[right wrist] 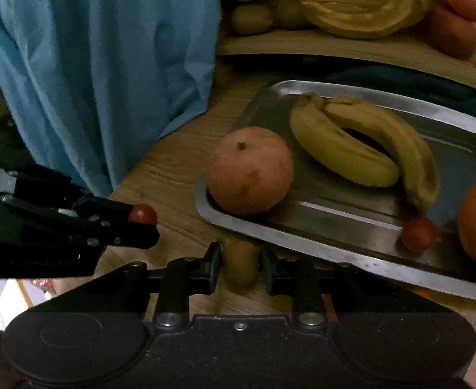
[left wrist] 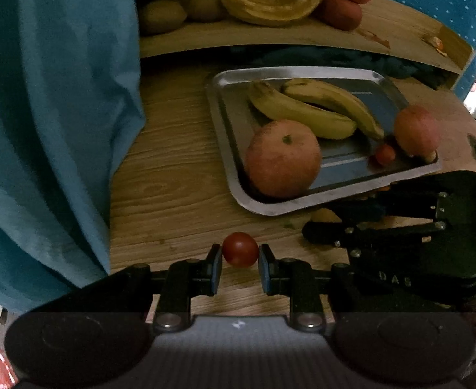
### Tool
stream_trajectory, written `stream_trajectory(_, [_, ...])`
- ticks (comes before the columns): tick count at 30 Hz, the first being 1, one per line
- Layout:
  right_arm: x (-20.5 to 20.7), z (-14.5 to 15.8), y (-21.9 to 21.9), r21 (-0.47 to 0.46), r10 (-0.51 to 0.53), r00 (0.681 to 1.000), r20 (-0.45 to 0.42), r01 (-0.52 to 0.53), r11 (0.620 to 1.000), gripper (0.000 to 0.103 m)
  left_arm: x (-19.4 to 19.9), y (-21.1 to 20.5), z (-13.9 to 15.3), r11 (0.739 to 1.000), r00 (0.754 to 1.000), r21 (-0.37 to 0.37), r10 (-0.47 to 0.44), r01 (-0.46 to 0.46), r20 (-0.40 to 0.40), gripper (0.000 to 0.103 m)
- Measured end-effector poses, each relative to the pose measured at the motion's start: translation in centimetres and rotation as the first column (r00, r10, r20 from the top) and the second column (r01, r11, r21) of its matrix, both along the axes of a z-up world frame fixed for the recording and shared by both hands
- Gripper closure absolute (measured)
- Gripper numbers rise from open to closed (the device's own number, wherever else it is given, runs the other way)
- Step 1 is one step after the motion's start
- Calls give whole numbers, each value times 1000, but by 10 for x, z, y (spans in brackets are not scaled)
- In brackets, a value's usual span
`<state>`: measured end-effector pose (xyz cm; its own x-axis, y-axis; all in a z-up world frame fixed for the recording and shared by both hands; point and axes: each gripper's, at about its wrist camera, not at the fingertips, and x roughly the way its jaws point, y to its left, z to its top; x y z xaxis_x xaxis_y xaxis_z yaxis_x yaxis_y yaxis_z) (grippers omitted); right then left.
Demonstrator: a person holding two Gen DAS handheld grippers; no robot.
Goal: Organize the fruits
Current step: 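Lift and carry the tomato with the left gripper while the right gripper carries the kiwi over the tray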
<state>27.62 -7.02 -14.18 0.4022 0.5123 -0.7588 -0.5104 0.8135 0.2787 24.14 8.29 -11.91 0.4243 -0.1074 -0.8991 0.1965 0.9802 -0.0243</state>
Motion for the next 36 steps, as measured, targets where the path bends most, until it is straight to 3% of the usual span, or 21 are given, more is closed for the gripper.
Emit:
stream_trajectory(6, [2, 3, -5, 0, 51, 999, -13, -51, 999, 76, 4, 0, 1, 999, 999, -6, 44, -44, 0, 76])
stream_trajectory(11, [5, 23, -20, 31, 83, 996, 10, -83, 996, 76, 9, -7, 15, 998, 998, -26, 60, -59, 32, 76])
stream_trajectory(20, [22, 51, -56, 44, 17, 998, 67, -20, 999, 76, 28, -35, 34, 998, 996, -53, 28, -24, 83, 76])
stream_trajectory(29, [28, 59, -98, 15, -37, 993, 109, 35, 999, 76, 48, -82, 23, 993, 995, -100, -47, 55, 85, 76])
stream_trajectory(36, [37, 53, -110, -24, -6, 995, 104, 9, 1000, 76, 61, -100, 6, 992, 998, -117, -41, 47, 49, 76])
